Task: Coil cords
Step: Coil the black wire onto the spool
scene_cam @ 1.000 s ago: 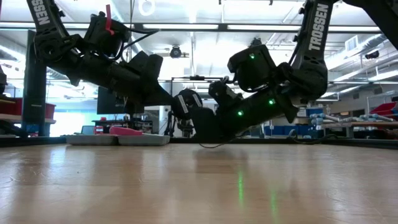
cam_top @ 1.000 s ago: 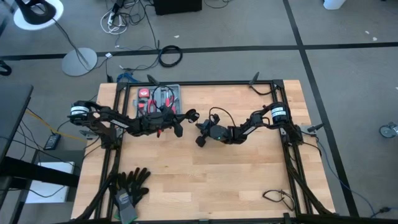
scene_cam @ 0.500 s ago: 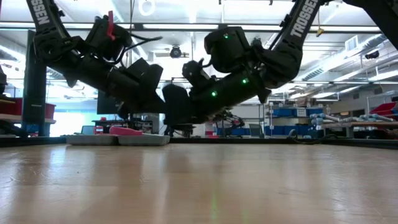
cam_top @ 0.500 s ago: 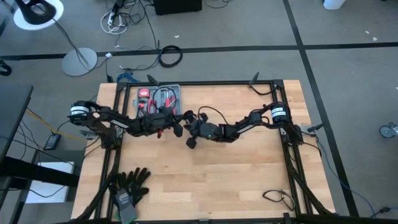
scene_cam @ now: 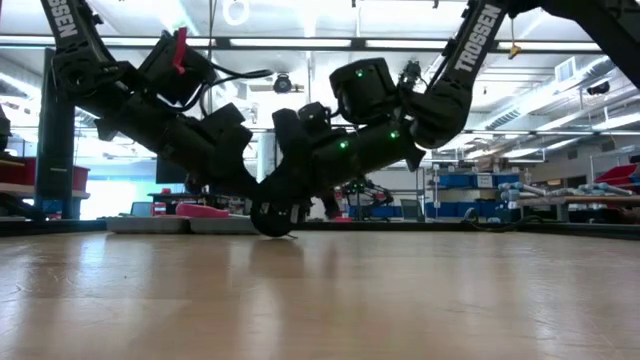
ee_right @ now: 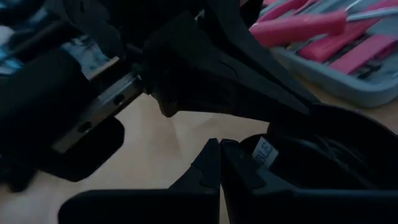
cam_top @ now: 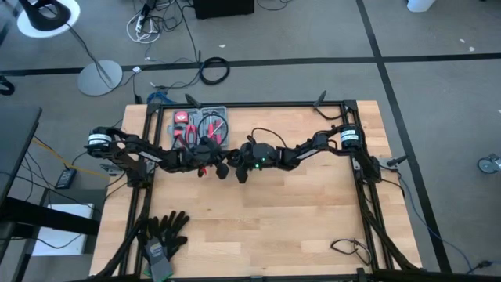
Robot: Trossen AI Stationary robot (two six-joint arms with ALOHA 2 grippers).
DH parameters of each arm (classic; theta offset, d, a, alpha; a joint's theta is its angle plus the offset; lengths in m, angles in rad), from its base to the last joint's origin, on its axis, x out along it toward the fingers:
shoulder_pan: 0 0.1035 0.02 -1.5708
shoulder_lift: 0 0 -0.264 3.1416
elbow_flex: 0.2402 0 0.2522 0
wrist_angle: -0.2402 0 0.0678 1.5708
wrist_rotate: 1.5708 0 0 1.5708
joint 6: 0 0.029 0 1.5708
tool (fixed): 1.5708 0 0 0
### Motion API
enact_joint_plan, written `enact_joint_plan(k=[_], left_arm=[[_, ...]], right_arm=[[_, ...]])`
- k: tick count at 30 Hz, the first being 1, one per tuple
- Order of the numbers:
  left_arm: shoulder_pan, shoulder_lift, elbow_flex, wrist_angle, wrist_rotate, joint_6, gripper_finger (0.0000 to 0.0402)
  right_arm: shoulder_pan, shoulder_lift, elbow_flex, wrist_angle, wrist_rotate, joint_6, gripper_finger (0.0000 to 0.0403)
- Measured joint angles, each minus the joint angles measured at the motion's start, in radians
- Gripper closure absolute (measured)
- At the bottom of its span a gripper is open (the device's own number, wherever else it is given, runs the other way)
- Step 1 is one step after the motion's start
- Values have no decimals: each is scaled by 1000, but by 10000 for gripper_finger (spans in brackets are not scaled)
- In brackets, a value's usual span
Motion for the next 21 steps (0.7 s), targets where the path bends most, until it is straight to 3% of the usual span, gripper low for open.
enact_joint_plan(k=[11, 17, 21], left_arm=[[1, 0, 0, 3, 79, 67, 402], [1, 0, 1, 1, 80, 91, 402], [-1, 0, -2, -13, 105, 112, 401]], right_arm=[[-138, -35, 1, -40, -432, 48, 401], [-178, -113, 2, -225, -464, -23, 400], [-187, -181, 2, -392, -403, -116, 400]])
